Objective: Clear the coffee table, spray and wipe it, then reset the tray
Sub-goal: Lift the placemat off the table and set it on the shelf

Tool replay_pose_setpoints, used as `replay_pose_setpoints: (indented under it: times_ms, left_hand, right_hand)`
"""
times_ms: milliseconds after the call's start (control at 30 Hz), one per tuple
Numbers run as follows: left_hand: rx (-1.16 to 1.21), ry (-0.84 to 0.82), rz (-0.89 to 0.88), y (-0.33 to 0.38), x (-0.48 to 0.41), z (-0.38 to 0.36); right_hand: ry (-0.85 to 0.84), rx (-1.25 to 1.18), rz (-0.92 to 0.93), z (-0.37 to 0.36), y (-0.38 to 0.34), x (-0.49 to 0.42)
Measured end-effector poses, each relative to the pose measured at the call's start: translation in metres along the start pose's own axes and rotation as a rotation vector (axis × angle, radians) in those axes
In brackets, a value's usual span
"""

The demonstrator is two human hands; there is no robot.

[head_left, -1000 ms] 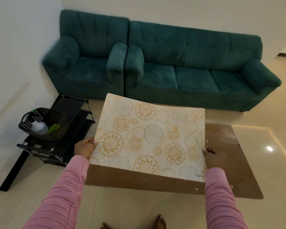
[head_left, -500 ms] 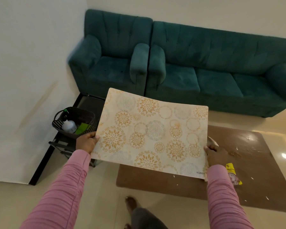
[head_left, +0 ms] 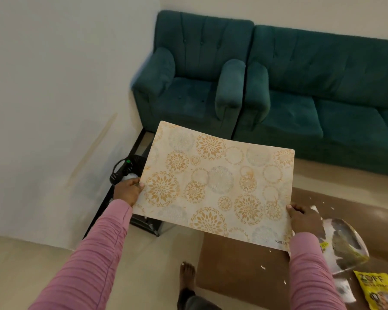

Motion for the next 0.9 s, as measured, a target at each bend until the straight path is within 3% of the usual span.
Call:
replay_pose_setpoints:
  times_ms: [300,900]
  left_hand:
    - [0.008,0.074,0.033,0.037,-0.07,0.024]
    - [-0.048,-0.068,-0.02,0.127,-0.301,0.068]
  right_hand:
    - [-0.076,-0.004,0.029,-0.076,-0.071,-0.03]
    - [-0.008,-0.061,-0.059,-0.231,-0.193,-0.027]
Point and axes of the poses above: each hand's wrist, its own x-axis away from the middle knuckle, its own z-axis out of the back of the hand, y = z × x, the point moved 2 cm from there along -x, towards the middle knuckle, and after that the axes turned 7 degrees about x, right-handed, at the moved point
